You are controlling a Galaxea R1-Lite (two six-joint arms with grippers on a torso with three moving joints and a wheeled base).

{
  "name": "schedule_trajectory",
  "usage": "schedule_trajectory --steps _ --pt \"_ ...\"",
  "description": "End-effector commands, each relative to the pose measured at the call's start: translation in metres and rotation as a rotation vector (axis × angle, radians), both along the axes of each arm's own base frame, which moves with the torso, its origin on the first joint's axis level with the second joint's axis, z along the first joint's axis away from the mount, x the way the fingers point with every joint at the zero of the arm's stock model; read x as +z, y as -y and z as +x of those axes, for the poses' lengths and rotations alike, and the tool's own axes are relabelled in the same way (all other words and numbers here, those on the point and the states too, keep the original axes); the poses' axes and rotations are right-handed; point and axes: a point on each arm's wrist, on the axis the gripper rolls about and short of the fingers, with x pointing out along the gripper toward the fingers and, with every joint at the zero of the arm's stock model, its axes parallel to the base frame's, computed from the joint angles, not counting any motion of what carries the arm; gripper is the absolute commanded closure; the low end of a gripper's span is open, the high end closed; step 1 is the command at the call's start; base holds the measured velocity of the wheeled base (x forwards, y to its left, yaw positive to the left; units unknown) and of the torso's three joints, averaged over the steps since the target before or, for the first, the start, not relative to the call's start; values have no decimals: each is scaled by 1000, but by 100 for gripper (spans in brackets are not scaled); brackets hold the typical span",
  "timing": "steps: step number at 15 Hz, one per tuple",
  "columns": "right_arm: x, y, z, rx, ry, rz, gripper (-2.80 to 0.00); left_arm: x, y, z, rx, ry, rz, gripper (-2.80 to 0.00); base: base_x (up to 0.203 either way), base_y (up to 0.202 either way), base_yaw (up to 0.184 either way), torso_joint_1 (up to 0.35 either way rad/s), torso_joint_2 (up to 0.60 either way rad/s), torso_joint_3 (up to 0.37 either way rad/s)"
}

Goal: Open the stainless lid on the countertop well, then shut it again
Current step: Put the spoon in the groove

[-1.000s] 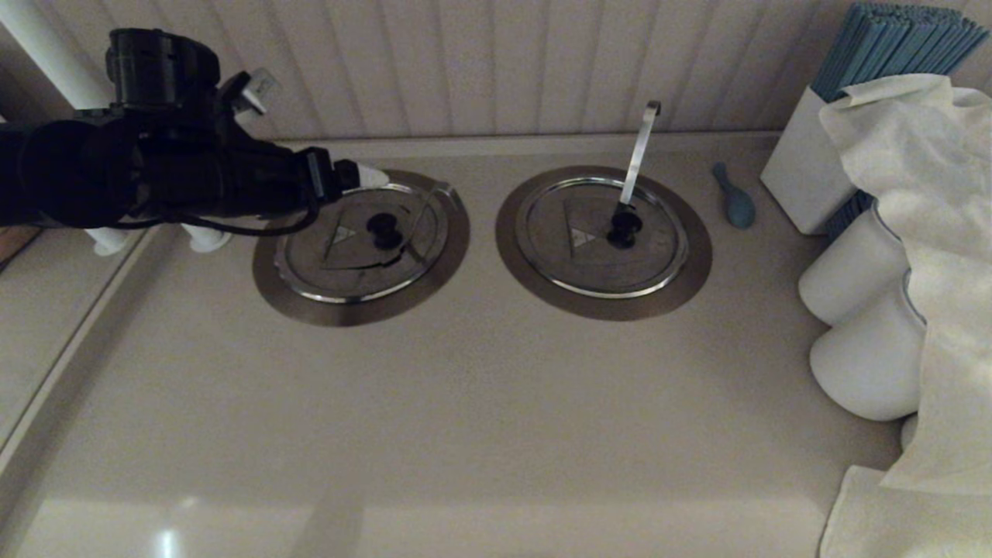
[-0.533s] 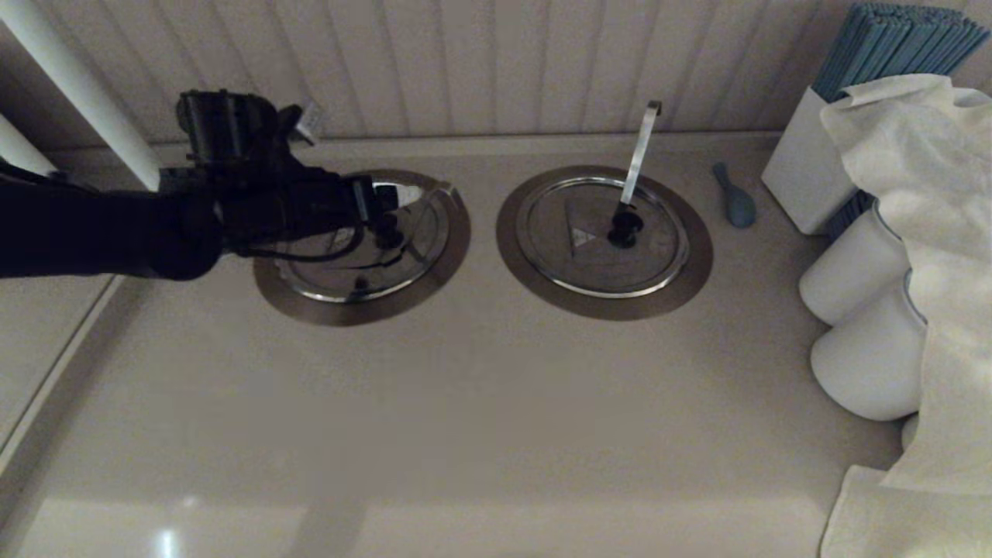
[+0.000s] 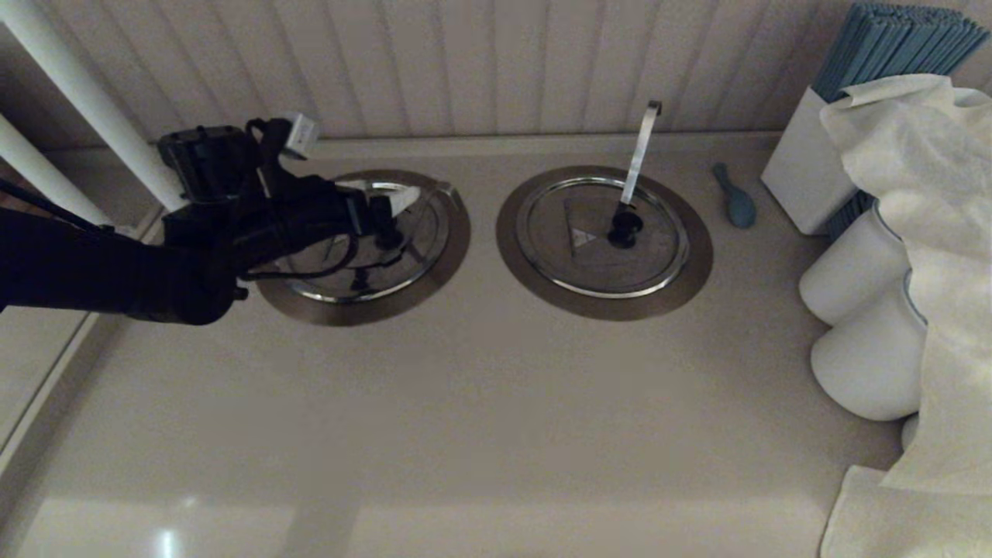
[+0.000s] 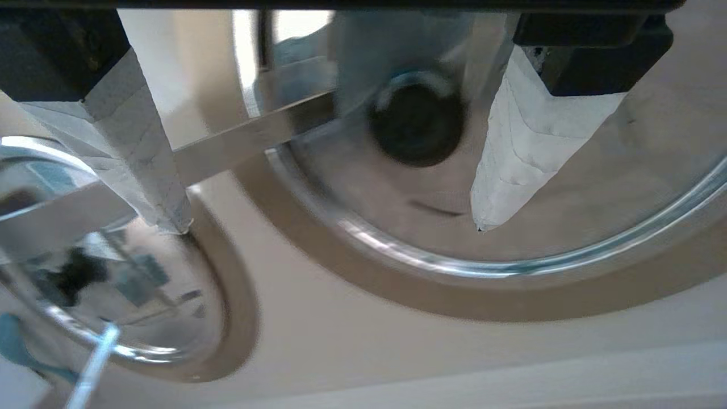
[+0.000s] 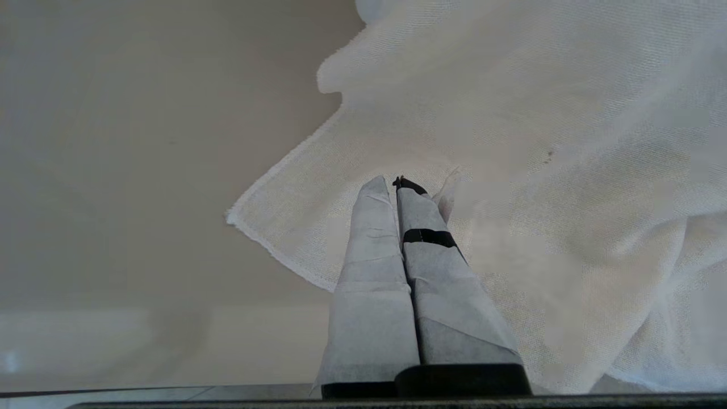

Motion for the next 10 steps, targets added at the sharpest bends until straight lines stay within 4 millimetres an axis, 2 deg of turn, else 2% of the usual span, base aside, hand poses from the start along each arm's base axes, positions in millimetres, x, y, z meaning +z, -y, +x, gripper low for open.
schedule_trajectory --steps 1,6,9,10 --pt "0 0 0 2 0 1 0 -4 -3 2 5 -6 2 -280 0 0 0 0 0 0" --pt "0 0 0 1 0 0 0 -18 1 5 -70 21 20 -280 0 0 0 0 0 0" --pt "0 0 0 0 0 1 0 -17 -1 5 -65 38 33 -280 0 0 0 0 0 0" --pt "0 0 0 1 -1 0 0 -7 -10 0 -46 65 32 -280 0 0 0 0 0 0"
